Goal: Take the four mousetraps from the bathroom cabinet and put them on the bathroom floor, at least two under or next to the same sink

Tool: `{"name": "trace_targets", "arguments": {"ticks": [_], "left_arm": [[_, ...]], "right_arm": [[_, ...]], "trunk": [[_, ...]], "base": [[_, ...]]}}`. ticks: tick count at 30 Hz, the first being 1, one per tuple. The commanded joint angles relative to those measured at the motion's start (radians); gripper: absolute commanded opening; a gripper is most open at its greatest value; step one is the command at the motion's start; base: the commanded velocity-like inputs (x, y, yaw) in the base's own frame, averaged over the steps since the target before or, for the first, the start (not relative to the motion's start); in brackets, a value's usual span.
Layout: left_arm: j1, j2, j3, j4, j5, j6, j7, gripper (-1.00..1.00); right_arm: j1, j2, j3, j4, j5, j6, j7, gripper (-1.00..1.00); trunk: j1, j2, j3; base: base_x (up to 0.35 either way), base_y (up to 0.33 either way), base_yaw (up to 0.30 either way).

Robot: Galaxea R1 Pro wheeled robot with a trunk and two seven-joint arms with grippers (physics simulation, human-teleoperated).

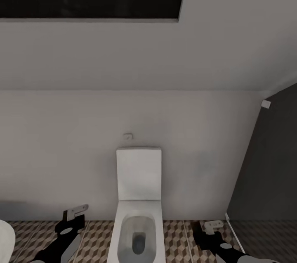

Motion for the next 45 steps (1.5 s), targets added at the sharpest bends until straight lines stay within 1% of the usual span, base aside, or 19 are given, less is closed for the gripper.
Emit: {"name": "trace_targets", "arguments": {"ticks": [1,5,8,32,37,45], "left_arm": [[-0.001,0.002,-0.009,0.001,0.006,-0.002,0.008,-1.0],[-0.001,0.013,-0.006,0.007,-0.002,-0.004,0.008,-1.0],[-0.001,0.014,-0.005,0.008,-0.004,-0.003,0.008,-1.0],[-0.001,0.003,-0.006,0.009,-0.005,-0.004,0.006,-1.0],[-0.001,0.003,-0.006,0.009,-0.005,-0.005,0.006,-1.0],[-0.001,0.006,-0.006,0.009,-0.005,-0.004,0.006,-1.0]], "right_arm": [[-0.002,0.001,0.006,0.004,-0.012,-0.006,0.006,-1.0],[-0.002,0.001,0.006,0.004,-0.012,-0.006,0.005,-1.0],[-0.002,0.001,0.007,0.004,-0.012,-0.006,0.005,-1.0],[-0.002,0.002,0.008,0.004,-0.011,-0.005,0.005,-1.0],[-0.002,0.002,0.008,0.004,-0.011,-0.005,0.004,-1.0],[-0.002,0.002,0.008,0.004,-0.011,-0.005,0.004,-1.0]], "trunk": [[0.004,-0.009,-0.005],[0.02,-0.037,-0.017],[0.031,-0.058,-0.027],[0.123,-0.226,-0.102],[0.142,-0.261,-0.118],[0.173,-0.317,-0.143]], "base": [[0.0,0.0,0.0],[0.0,0.0,0.0],[0.0,0.0,0.0],[0.0,0.004,0.0],[0.0,0.136,0.0],[0.0,0.024,0.0]]}}
